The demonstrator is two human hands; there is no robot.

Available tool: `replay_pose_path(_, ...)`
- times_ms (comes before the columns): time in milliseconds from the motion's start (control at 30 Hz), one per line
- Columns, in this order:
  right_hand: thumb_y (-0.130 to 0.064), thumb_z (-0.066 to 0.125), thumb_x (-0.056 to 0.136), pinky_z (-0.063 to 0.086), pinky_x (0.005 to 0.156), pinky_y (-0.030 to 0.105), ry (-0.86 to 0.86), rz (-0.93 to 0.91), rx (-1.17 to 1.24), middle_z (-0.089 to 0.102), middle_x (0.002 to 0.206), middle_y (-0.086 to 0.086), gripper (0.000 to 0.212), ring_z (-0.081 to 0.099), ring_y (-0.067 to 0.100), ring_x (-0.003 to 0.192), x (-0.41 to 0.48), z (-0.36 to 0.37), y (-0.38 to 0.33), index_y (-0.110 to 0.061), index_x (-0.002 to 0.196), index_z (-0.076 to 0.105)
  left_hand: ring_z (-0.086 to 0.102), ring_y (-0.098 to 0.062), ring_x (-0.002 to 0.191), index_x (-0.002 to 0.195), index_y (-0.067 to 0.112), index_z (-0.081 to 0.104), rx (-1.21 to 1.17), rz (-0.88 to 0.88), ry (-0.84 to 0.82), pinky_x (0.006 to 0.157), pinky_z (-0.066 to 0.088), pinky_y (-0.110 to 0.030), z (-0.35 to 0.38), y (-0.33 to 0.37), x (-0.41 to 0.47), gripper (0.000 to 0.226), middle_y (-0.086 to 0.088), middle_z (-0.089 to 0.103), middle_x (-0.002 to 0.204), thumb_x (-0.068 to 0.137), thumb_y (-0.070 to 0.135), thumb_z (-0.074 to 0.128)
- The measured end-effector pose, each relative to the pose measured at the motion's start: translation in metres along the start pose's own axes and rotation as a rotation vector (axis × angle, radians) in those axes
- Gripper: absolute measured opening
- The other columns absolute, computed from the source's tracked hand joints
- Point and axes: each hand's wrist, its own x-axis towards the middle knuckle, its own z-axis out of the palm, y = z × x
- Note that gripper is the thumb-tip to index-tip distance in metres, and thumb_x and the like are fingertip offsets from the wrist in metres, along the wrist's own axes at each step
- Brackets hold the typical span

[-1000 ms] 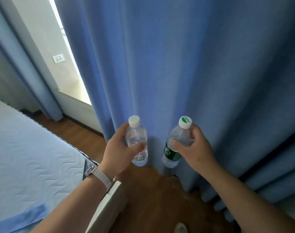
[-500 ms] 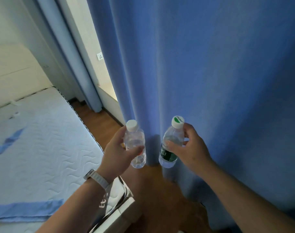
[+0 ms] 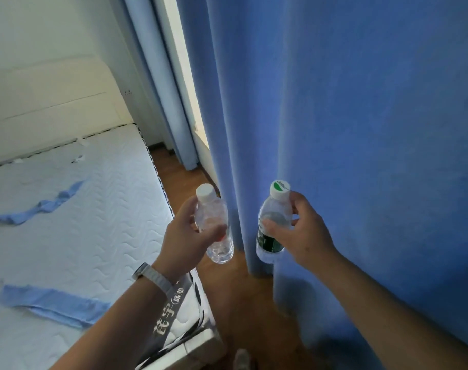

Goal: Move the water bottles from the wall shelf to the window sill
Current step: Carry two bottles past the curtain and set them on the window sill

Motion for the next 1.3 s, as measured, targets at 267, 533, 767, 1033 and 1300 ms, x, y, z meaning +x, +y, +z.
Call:
replay_pose_path(267,-0.047,0.076,0.077,0.051,0.077,0.025,-0.101,-0.022,-0.025,0.06,0.115,-0.015,0.056,0.061,0.011,0.1,0.072,0.045,0.001,-0.044,0.12,0.042,0.065,-0.006,0.097,0.126,0.035,0.055,-0.027,-0.075,0.072,0.075,0.046,-0.014,-0.01,-0.038,0.059,0.062,0.019,0.066,0.109,0.073,0.018,0.083)
replay_pose_path(533,-0.05,0.076,0.075,0.056,0.084,0.036,-0.169,-0.013,-0.063,0.059,0.109,-0.02,0.051,0.06,0.012,0.101,0.179,0.116,-0.016,-0.047,0.115,0.045,0.062,0.001,0.091,0.121,0.038,0.047,-0.018,-0.118,0.124,0.066,0.045,-0.006,-0.045,-0.091,0.154,0.062,0.026,0.059,0.102,0.074,0.02,0.083)
replay_pose_path(767,-0.047,0.076,0.076,0.055,0.083,0.032,-0.223,-0.085,-0.124,0.059,0.109,-0.015,0.052,0.061,0.012,0.097,0.26,0.189,-0.052,-0.042,0.115,0.042,0.062,-0.012,0.101,0.128,0.03,0.05,0.013,-0.108,0.197,0.078,0.046,-0.014,-0.096,-0.143,0.224,0.066,0.012,0.063,0.114,0.072,0.024,0.085)
replay_pose_path(1033,-0.038,0.077,0.078,0.047,0.075,0.022,-0.293,-0.256,-0.129,0.058,0.105,-0.014,0.053,0.061,0.013,0.094,0.313,0.265,-0.089,-0.033,0.122,0.047,0.058,0.006,0.1,0.12,0.047,0.047,0.003,-0.176,0.363,0.08,0.046,-0.016,-0.158,-0.177,0.251,0.06,0.033,0.057,0.109,0.074,0.032,0.083)
replay_pose_path(1300,-0.036,0.079,0.076,0.052,0.072,0.026,-0.432,-0.271,-0.049,0.063,0.106,-0.012,0.055,0.061,0.01,0.095,0.364,0.347,-0.108,-0.031,0.123,0.049,0.063,-0.008,0.103,0.117,0.044,0.054,-0.027,-0.28,0.502,0.09,0.054,-0.037,-0.197,-0.214,0.269,0.055,0.024,0.065,0.107,0.07,0.035,0.082)
